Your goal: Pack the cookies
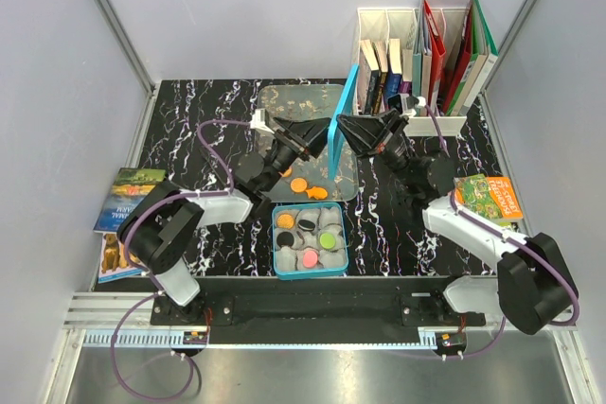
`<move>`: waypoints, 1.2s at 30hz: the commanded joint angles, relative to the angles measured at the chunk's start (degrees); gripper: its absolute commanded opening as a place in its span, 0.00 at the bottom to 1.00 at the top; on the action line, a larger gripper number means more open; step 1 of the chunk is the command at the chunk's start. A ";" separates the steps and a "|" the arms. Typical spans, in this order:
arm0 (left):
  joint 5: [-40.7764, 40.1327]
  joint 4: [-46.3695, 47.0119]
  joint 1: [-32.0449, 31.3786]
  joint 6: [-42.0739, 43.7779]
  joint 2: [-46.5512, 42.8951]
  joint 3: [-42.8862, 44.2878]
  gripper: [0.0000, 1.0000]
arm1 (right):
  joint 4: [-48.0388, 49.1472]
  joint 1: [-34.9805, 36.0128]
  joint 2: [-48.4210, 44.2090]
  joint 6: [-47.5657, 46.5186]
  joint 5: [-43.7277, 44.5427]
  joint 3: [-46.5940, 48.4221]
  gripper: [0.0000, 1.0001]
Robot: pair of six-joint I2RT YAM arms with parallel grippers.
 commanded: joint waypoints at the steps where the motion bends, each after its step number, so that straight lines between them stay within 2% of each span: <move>1: -1.07 22.17 1.32 0.02 -3.41 -1.60 0.74 | 15.87 0.22 -2.83 -1.55 1.66 -0.89 0.00; 5: -0.72 22.17 1.50 0.11 -3.85 -1.52 0.66 | 15.61 -0.13 -3.88 -1.73 1.23 -1.68 0.00; 8: 0.25 22.17 2.90 0.02 -4.46 -2.56 0.71 | 13.94 -1.53 -6.42 -1.90 -0.17 -2.73 0.00; 10: 1.30 22.09 4.22 0.20 -5.17 -4.14 0.74 | 7.02 -4.95 -9.32 -3.56 -2.11 -3.17 0.00; 11: 1.57 22.09 5.88 0.20 -6.30 -6.24 0.74 | 2.73 -6.27 -13.77 -5.05 -4.99 -3.00 0.00; 12: 1.74 22.09 6.85 0.46 -7.10 -7.65 0.75 | -10.19 -9.33 -16.34 -7.15 -6.76 -1.26 0.00; 13: 2.01 22.17 7.73 1.16 -7.98 -8.89 0.74 | -18.06 -10.58 -18.98 -14.31 -8.43 0.32 0.00; 14: 2.36 22.00 9.65 1.60 -10.07 -11.42 0.75 | -35.81 -11.46 -23.88 -19.08 -10.01 2.34 0.00; 15: 2.88 22.00 10.63 1.95 -11.14 -12.66 0.75 | -45.99 -12.25 -25.58 -30.79 -10.11 8.45 0.00; 16: 3.24 22.00 12.47 2.83 -13.32 -13.81 0.75 | -55.23 -12.35 -27.25 -36.56 -9.51 12.08 0.00; 17: 3.50 21.82 13.27 3.27 -14.48 -15.82 0.74 | -68.89 -12.17 -27.44 -40.97 -7.50 17.95 0.00; 18: 4.55 20.17 13.97 3.62 -15.71 -16.54 0.74 | -73.64 -12.26 -27.27 -47.71 -6.17 20.27 0.00; 20: 5.52 17.18 15.38 5.38 -19.49 -18.03 0.73 | -87.50 -12.26 -26.04 -52.77 -1.79 24.58 0.00; 23: 7.98 8.84 15.65 10.20 -25.20 -18.30 0.72 | -99.30 -12.26 -23.76 -59.02 4.44 30.82 0.00; 27: 10.79 -8.35 15.56 17.32 -32.93 -17.60 0.70 | -109.88 -12.17 -21.30 -64.99 13.51 32.77 0.00; 29: 11.41 -13.92 15.56 21.28 -37.33 -17.16 0.70 | -115.40 -12.26 -19.36 -66.06 19.04 32.25 0.00; 32: 14.40 -23.49 15.30 22.61 -38.92 -16.28 0.67 | -117.72 -12.26 -18.13 -66.59 24.24 28.14 0.00; 36: 13.88 -31.25 13.80 26.64 -41.20 -16.46 0.63 | -117.90 -12.26 -16.90 -66.06 27.50 23.64 0.00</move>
